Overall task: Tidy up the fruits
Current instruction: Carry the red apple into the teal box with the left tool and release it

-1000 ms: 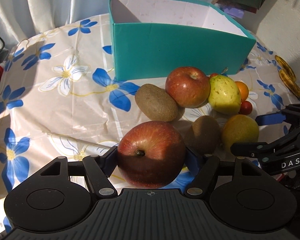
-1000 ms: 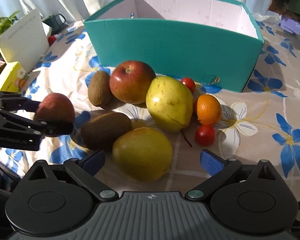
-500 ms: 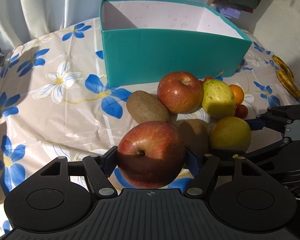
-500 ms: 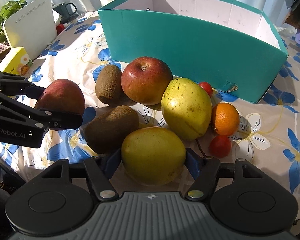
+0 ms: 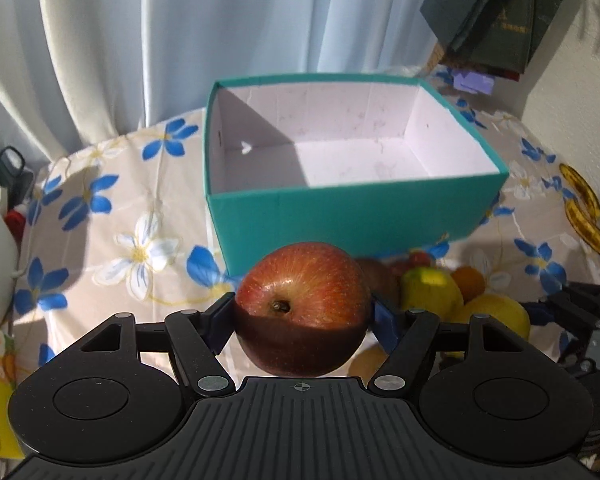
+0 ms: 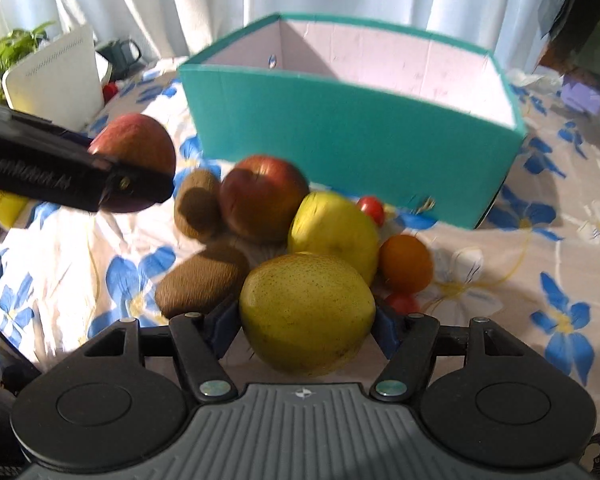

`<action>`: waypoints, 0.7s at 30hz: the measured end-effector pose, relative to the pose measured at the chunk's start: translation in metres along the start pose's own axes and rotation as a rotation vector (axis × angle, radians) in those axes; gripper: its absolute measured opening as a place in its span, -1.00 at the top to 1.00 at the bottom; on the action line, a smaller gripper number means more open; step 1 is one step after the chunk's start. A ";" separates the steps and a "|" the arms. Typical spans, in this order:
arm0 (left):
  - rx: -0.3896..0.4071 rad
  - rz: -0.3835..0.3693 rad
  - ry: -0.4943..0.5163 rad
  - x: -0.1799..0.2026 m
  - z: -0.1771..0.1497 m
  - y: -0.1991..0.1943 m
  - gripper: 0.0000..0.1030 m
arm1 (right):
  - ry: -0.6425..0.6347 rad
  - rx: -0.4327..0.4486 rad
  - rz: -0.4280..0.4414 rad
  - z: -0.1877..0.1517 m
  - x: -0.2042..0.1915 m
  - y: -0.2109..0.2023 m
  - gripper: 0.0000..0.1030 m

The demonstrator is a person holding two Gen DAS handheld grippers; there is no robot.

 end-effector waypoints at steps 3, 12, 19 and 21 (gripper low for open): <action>0.052 0.036 0.003 0.006 0.031 -0.001 -0.44 | 0.019 0.056 -0.017 0.014 0.009 -0.011 -0.32; 0.101 0.139 0.001 0.020 0.089 0.029 -0.44 | 0.115 0.204 -0.082 0.051 0.052 -0.037 -0.32; 0.040 0.143 -0.034 0.018 0.103 0.082 -0.44 | 0.164 0.250 -0.112 0.062 0.075 -0.040 -0.31; 0.008 0.147 -0.046 0.017 0.101 0.097 -0.44 | 0.176 0.260 -0.125 0.063 0.081 -0.040 -0.31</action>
Point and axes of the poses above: each gripper's, at about its wrist camera, not at the fingertips, and y roughly the way its jaws point, x to its right, z to its top, the point moved 7 cm from there along y, roughly the way its jaws point, and after that the axes turned 1 degree about z, right-handed, at the moved point
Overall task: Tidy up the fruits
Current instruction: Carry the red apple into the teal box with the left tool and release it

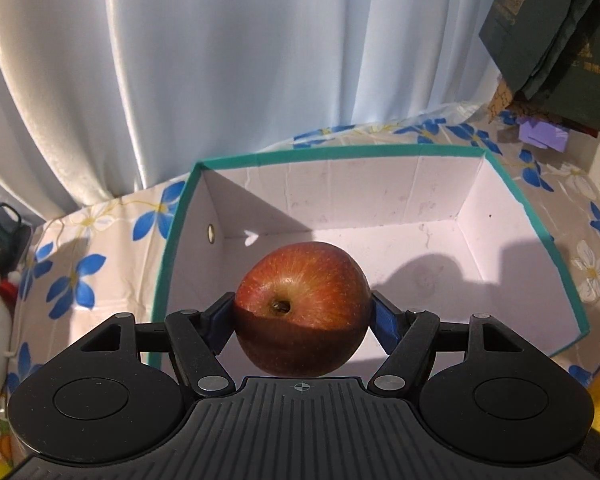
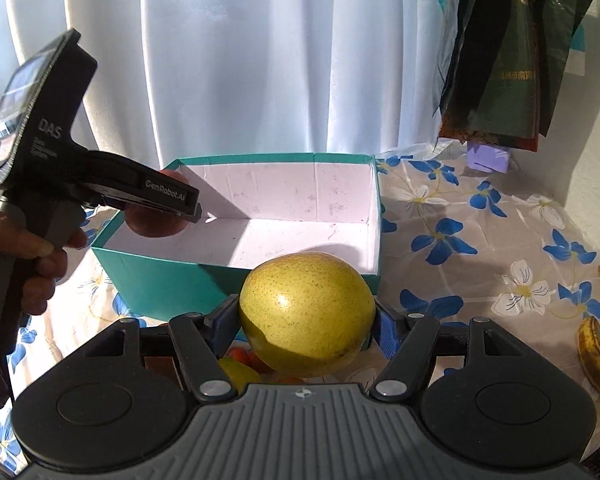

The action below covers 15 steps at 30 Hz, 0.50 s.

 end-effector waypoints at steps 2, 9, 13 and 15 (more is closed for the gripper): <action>-0.027 0.011 -0.003 0.000 -0.002 0.014 -0.44 | 0.014 0.005 -0.008 0.002 0.005 0.001 -0.31; -0.112 0.050 -0.005 0.000 -0.014 0.049 -0.44 | 0.041 0.014 -0.040 0.004 0.018 0.006 -0.32; -0.140 0.053 -0.009 0.000 -0.018 0.058 -0.44 | 0.056 0.011 -0.044 0.004 0.022 0.009 -0.32; -0.144 0.048 -0.014 0.000 -0.016 0.058 -0.44 | 0.056 0.012 -0.046 0.005 0.023 0.011 -0.32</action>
Point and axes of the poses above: each gripper's, at about its wrist camera, not at the fingertips, and y roughly the way its jaws point, x to its right, z to its top, the point moved 7 cm from there along y, roughly the way its jaws point, and after that the axes turned 1 degree about z, right-handed, at the moved point
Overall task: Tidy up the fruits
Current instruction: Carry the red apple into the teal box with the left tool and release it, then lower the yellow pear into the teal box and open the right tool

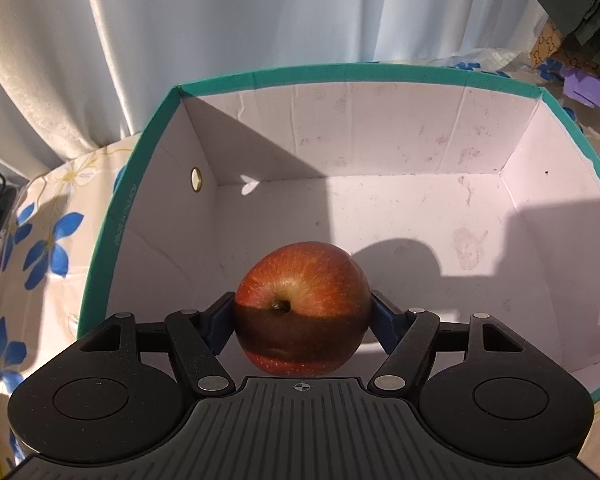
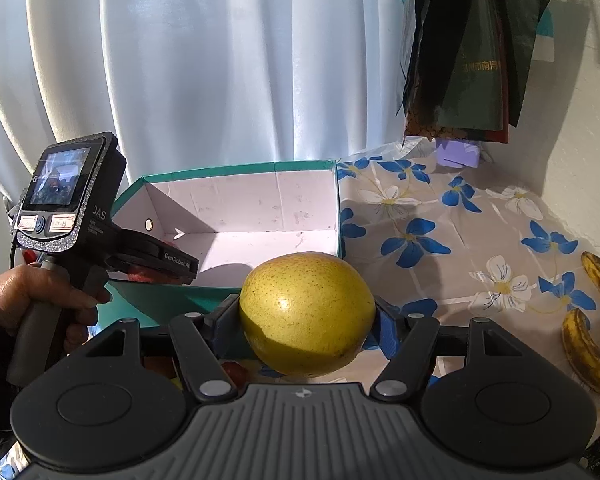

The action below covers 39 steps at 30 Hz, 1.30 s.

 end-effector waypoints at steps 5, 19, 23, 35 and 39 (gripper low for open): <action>-0.054 0.009 -0.027 -0.004 0.002 0.006 -0.44 | 0.001 0.011 0.004 0.003 -0.004 -0.001 -0.32; -0.125 -0.029 -0.062 -0.008 0.001 0.011 -0.45 | -0.002 0.023 0.006 0.010 -0.005 0.002 -0.32; -0.094 -0.014 -0.054 -0.007 0.003 0.006 -0.56 | -0.002 0.027 0.006 0.011 -0.005 0.002 -0.32; 0.046 -0.075 -0.065 -0.005 0.001 -0.044 -0.98 | 0.000 0.039 0.004 0.016 -0.003 0.005 -0.32; 0.070 -0.100 -0.027 0.000 -0.006 -0.065 -1.00 | 0.000 0.041 0.004 0.017 -0.003 0.007 -0.32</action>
Point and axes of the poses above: each gripper's, at about its wrist camera, not at the fingertips, and y roughly the way its jaws point, x to its right, z to its top, the point moved 7 cm from there along y, roughly the way its jaws point, and after that the axes turned 1 degree about z, right-handed, at the moved point
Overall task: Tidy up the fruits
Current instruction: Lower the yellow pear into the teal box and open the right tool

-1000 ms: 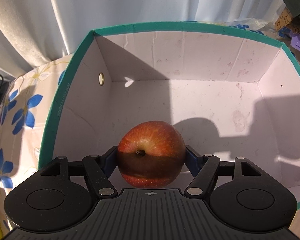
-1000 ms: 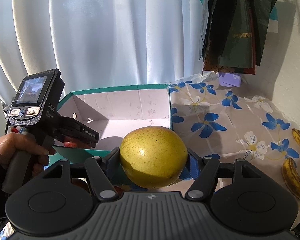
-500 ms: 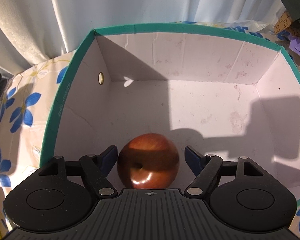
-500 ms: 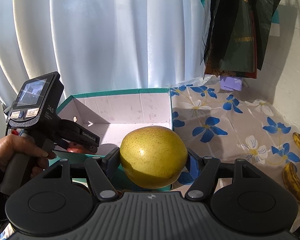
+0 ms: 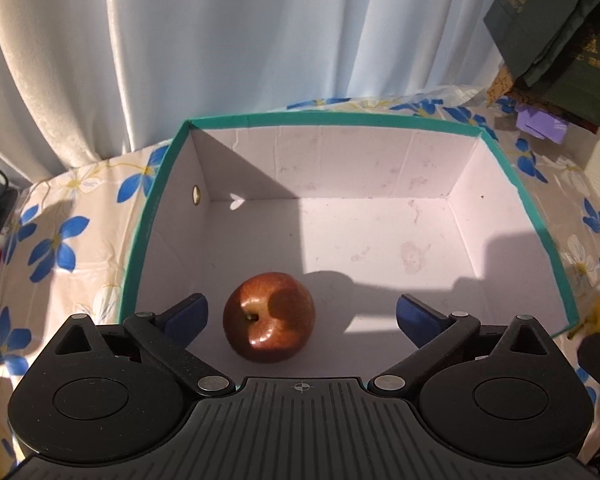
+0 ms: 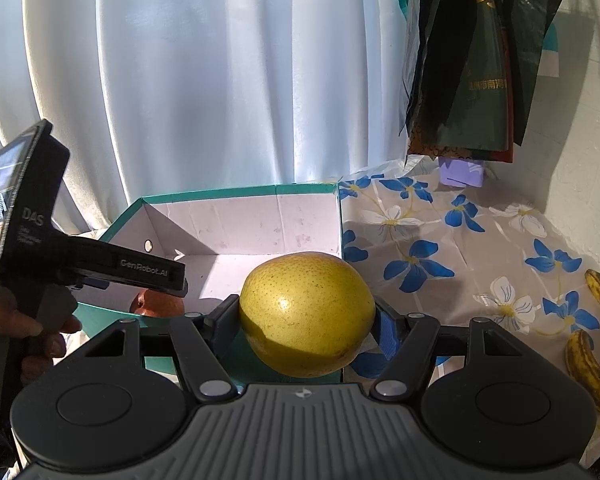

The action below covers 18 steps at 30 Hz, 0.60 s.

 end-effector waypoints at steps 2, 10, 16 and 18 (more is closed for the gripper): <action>-0.013 0.001 0.009 0.001 -0.005 -0.005 -1.00 | -0.001 0.006 0.004 0.002 -0.002 0.001 -0.32; 0.031 0.044 -0.014 -0.017 -0.021 -0.033 -1.00 | -0.019 0.013 0.010 0.009 -0.010 0.012 -0.32; 0.064 0.072 -0.057 -0.031 -0.026 -0.051 -1.00 | -0.030 -0.002 0.028 0.007 -0.019 0.027 -0.32; 0.088 0.042 -0.087 -0.035 -0.027 -0.058 -1.00 | -0.039 -0.001 0.027 0.007 -0.021 0.031 -0.32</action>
Point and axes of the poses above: each gripper's, at about its wrist camera, not at the fingertips, and y roughly the way its jaws point, x to its right, z to its top, the point moved 7 cm from there along y, roughly the way its jaws point, and after that the axes turned 1 degree about z, right-handed, at the moved point
